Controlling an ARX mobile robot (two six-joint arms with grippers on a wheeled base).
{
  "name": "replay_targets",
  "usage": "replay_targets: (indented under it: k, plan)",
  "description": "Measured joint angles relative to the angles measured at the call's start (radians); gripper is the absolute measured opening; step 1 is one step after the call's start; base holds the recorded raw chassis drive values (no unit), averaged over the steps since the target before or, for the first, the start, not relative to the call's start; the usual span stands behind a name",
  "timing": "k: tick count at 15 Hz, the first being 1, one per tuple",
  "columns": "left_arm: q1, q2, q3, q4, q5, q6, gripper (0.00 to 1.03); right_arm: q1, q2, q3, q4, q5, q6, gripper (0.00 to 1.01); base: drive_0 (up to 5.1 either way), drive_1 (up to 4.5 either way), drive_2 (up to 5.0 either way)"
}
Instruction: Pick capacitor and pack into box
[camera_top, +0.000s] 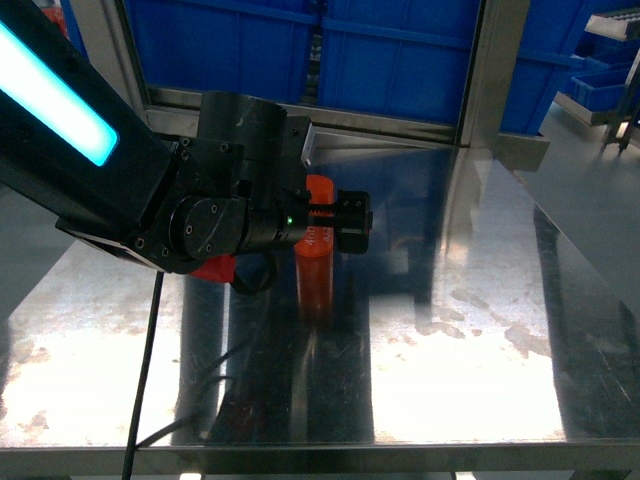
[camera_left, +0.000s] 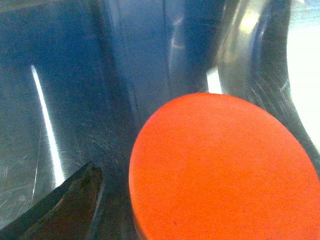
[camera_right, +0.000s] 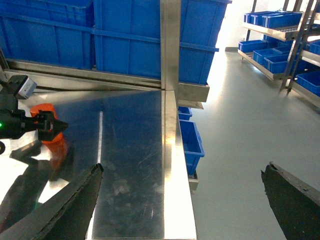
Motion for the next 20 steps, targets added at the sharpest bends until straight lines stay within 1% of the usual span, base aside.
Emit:
replay_targets:
  k: [1,2,3,5,6,7,9,11,12,13,14,16,17,18,19,20]
  plan:
    - [-0.002,0.007,0.027,-0.021,0.007,-0.002,0.62,0.0,0.0,0.0,0.0,0.0,0.0,0.98,0.0,0.0,0.0]
    - [-0.005,0.007,0.028,-0.024,0.008,-0.002,0.51,0.0,0.0,0.0,0.0,0.0,0.0,0.98,0.0,0.0,0.0]
    - [-0.005,0.007,0.028,-0.026,0.008,-0.002,0.46,0.0,0.0,0.0,0.0,0.0,0.0,0.98,0.0,0.0,0.0]
    - [-0.004,-0.021,-0.014,-0.001,0.011,-0.001,0.45,0.0,0.0,0.0,0.0,0.0,0.0,0.98,0.0,0.0,0.0]
    - [0.004,-0.067,-0.069,0.037,0.013,-0.001,0.45,0.0,0.0,0.0,0.0,0.0,0.0,0.98,0.0,0.0,0.0]
    - [0.015,-0.154,-0.153,0.114,0.024,0.001,0.45,0.0,0.0,0.0,0.0,0.0,0.0,0.98,0.0,0.0,0.0]
    - [0.066,-0.388,-0.321,0.28,0.045,0.012,0.45,0.0,0.0,0.0,0.0,0.0,0.0,0.98,0.0,0.0,0.0]
    - [0.143,-0.652,-0.53,0.434,0.106,0.027,0.44,0.0,0.0,0.0,0.0,0.0,0.0,0.98,0.0,0.0,0.0]
    - [0.185,-0.763,-0.645,0.454,0.147,0.026,0.44,0.0,0.0,0.0,0.0,0.0,0.0,0.98,0.0,0.0,0.0]
    - [0.212,-0.839,-0.738,0.447,0.171,0.021,0.44,0.0,0.0,0.0,0.0,0.0,0.0,0.98,0.0,0.0,0.0]
    - [0.216,-0.858,-0.755,0.447,0.173,0.021,0.44,0.0,0.0,0.0,0.0,0.0,0.0,0.98,0.0,0.0,0.0]
    - [0.212,-0.86,-0.747,0.449,0.179,0.021,0.44,0.0,0.0,0.0,0.0,0.0,0.0,0.98,0.0,0.0,0.0]
    - [0.195,-0.877,-0.743,0.375,0.106,0.036,0.44,0.0,0.0,0.0,0.0,0.0,0.0,0.98,0.0,0.0,0.0]
    - [0.192,-0.93,-0.789,0.314,-0.05,0.072,0.44,0.0,0.0,0.0,0.0,0.0,0.0,0.98,0.0,0.0,0.0]
    - [0.212,-0.99,-0.87,0.332,-0.13,0.094,0.44,0.0,0.0,0.0,0.0,0.0,0.0,0.98,0.0,0.0,0.0]
    - [0.237,-1.036,-0.927,0.348,-0.139,0.103,0.44,0.0,0.0,0.0,0.0,0.0,0.0,0.98,0.0,0.0,0.0]
